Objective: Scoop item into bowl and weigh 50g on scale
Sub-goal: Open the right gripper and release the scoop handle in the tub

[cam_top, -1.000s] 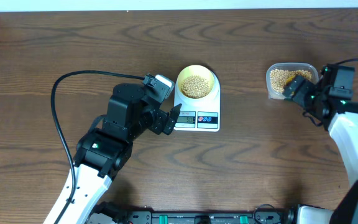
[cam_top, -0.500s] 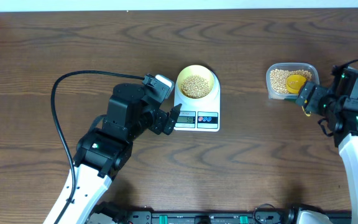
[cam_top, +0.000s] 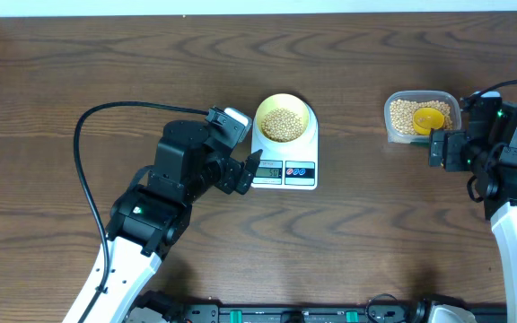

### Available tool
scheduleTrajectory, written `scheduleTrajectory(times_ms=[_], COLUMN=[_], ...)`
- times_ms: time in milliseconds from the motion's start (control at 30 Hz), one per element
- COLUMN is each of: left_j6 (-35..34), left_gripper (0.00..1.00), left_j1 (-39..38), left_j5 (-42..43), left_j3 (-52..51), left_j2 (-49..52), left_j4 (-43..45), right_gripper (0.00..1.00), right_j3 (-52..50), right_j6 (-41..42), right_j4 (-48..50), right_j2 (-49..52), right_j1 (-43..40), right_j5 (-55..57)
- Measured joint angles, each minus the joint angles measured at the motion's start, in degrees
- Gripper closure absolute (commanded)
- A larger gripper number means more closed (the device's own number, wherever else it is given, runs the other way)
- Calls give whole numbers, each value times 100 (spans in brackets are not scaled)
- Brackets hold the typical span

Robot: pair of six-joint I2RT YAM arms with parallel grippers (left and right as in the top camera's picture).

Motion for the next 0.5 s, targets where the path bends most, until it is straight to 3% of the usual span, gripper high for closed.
scheduleTrajectory(times_ms=[500], left_j6=[0], left_gripper=[6], left_j1=[0], left_j5=[0], left_j3=[0], left_j2=[0], left_j4=[0], right_gripper=[1], right_j3=[2], right_j6=[-151], right_j4=[-4], right_j2=[-2], right_j1=[0], right_j5=[0])
